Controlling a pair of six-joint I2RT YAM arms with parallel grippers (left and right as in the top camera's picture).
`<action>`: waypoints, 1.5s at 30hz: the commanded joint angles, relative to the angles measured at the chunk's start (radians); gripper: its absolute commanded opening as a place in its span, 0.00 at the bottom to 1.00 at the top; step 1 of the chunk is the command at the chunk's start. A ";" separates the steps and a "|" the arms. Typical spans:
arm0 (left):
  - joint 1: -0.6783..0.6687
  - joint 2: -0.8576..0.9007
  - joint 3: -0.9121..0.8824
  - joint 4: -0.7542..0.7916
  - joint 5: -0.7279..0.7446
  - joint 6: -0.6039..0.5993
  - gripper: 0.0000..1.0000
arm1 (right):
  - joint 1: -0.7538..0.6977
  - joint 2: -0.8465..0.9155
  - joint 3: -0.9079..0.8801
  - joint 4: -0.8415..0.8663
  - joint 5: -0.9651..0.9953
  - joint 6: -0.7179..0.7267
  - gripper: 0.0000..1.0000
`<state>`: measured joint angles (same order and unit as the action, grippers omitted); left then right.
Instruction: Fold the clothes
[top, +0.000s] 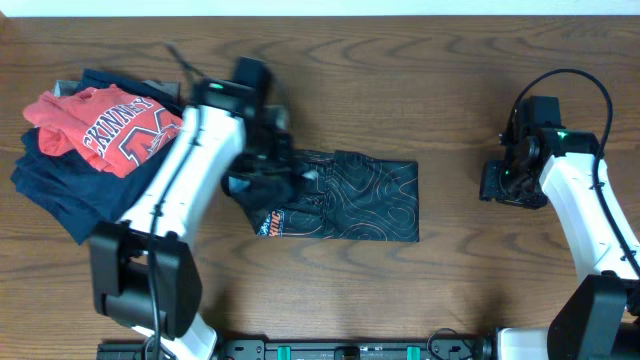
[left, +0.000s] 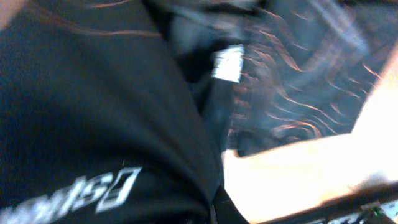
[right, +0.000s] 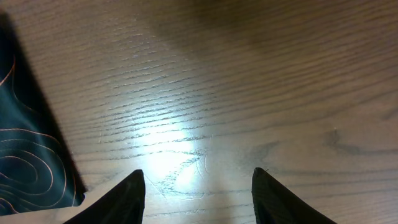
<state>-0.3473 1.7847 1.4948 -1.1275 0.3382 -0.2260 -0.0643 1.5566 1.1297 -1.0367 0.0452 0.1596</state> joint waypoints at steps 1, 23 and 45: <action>-0.129 0.004 0.016 0.037 0.021 -0.108 0.06 | -0.005 -0.002 0.009 -0.005 0.002 -0.019 0.54; -0.422 0.026 0.015 0.412 0.001 -0.243 0.11 | 0.006 -0.002 0.009 -0.019 -0.039 -0.019 0.54; 0.060 0.020 0.014 0.073 -0.167 -0.240 0.11 | 0.474 0.002 -0.033 0.046 -0.269 -0.344 0.68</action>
<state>-0.3416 1.7973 1.4948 -1.0386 0.1783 -0.4679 0.3279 1.5566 1.1202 -1.0065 -0.3168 -0.1589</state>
